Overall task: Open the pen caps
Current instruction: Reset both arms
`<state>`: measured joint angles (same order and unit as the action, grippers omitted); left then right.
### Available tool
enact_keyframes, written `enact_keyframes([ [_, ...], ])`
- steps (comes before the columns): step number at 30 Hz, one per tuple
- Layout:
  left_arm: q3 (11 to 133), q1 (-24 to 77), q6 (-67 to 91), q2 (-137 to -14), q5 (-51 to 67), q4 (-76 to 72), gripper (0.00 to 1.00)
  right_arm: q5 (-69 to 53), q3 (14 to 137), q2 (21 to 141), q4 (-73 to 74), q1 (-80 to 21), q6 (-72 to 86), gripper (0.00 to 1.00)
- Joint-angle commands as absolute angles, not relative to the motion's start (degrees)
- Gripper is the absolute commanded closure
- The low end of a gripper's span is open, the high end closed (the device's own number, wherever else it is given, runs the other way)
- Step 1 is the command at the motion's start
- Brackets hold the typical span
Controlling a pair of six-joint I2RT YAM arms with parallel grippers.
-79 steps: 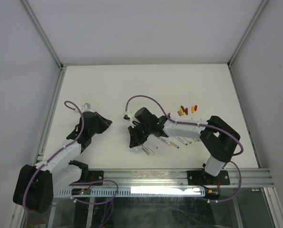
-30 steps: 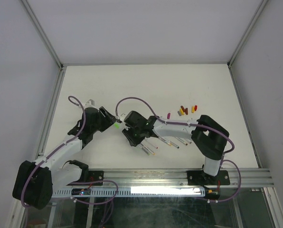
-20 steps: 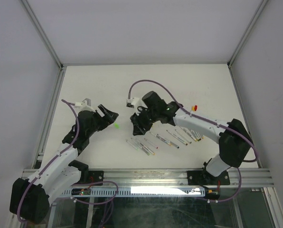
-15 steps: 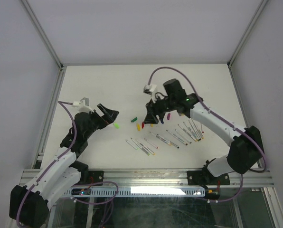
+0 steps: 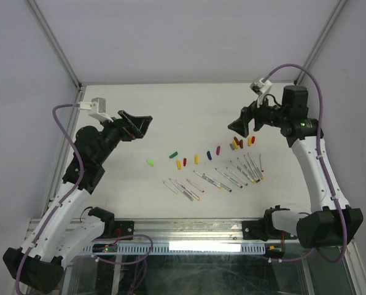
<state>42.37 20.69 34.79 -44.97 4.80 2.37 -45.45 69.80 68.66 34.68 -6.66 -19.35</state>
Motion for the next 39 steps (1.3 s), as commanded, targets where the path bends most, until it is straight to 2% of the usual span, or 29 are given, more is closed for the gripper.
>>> enact_keyframes([
  [1, 51.66, 21.13, 26.39, -44.74, 4.54, 7.82, 0.01, -46.62, 78.17, 68.63, 34.44, -0.98, -17.97, 0.02],
  [9, 60.73, 21.10, 20.52, -42.97, -0.60, 14.74, 0.01, -44.25, 92.56, 70.09, 41.60, 0.20, -13.23, 0.02],
  [16, 65.88, 21.10, 16.75, -44.19, -2.56, 20.65, 0.01, -43.40, 95.03, 66.36, 41.40, 0.21, -7.97, 0.02],
  [21, 67.09, 21.10, 16.09, -45.87, -1.08, 21.96, 0.01, -32.89, 96.42, 65.34, 39.07, 0.18, 2.89, 0.01],
  [39, 63.89, 21.09, 17.75, -46.65, 4.94, 19.79, 0.01, -27.90, 94.33, 64.09, 38.19, 0.20, 0.90, 0.01],
])
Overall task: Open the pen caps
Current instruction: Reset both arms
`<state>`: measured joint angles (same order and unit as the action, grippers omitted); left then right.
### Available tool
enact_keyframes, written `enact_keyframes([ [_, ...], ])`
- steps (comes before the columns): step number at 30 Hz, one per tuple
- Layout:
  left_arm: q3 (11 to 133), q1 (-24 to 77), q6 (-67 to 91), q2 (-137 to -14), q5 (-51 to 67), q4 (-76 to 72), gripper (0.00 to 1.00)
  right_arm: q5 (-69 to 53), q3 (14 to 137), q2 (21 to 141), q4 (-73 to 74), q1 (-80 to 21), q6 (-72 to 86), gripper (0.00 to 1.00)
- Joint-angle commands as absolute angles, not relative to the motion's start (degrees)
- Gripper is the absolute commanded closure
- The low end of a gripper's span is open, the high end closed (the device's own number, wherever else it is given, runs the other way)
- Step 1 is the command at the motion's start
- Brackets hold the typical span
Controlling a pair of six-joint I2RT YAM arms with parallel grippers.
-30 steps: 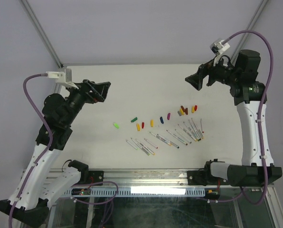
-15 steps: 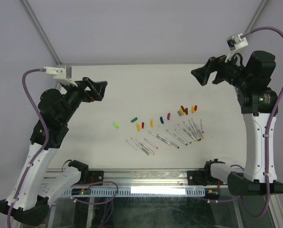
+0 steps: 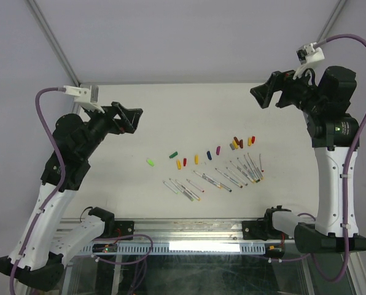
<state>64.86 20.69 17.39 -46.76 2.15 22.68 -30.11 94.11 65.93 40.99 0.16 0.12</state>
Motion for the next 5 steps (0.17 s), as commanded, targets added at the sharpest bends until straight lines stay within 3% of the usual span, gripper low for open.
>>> enact_keyframes([
  [1, 63.68, 21.10, 17.93, -46.76, 5.42, 19.50, 0.01, -27.38, 94.24, 64.00, 38.17, 0.24, 0.77, 0.01],
  [5, 63.16, 21.11, 18.45, -46.79, 6.59, 18.68, 0.01, -26.97, 93.85, 63.79, 37.91, 0.31, 0.70, 0.01],
])
